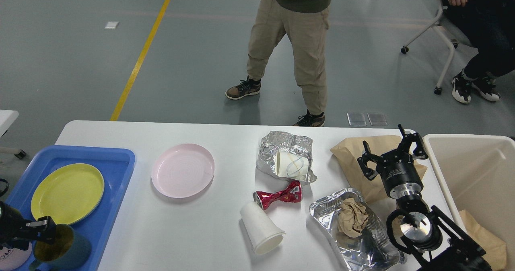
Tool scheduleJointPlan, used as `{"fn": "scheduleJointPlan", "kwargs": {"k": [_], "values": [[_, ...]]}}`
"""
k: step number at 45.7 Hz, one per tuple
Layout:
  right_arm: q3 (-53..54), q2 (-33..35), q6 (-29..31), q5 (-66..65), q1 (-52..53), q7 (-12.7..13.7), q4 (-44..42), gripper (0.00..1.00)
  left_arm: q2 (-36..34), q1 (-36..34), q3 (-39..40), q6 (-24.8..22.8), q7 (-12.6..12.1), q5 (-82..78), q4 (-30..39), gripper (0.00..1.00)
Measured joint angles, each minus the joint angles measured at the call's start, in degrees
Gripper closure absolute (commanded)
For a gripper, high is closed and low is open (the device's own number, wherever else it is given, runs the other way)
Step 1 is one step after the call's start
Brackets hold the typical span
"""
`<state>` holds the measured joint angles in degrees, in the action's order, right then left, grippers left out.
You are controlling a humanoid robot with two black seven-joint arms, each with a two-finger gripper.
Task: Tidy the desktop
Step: 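Lift the dark green mug and place it on the blue tray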
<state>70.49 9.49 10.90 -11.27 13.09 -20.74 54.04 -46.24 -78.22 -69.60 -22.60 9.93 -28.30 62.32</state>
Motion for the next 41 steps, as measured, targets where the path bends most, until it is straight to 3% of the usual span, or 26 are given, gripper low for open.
{"fn": "scheduleJointPlan", "kwargs": {"k": [26,34,41], "values": [[0.0,0.0,0.0,0.0,0.0,0.0,0.0,0.0,-0.24,-1.68,-0.42,-0.37,-0.26,0.26,1.49,0.06],[0.0,0.0,0.0,0.0,0.0,0.0,0.0,0.0,-0.48,-8.82,-4.94,-0.63,0.32,0.29,5.6,0.06],[0.0,-0.02,0.0,0.0,0.0,0.0,0.0,0.0,0.5,-20.68,-13.36,-0.6,0.51,1.7,12.87,0.05]]}}
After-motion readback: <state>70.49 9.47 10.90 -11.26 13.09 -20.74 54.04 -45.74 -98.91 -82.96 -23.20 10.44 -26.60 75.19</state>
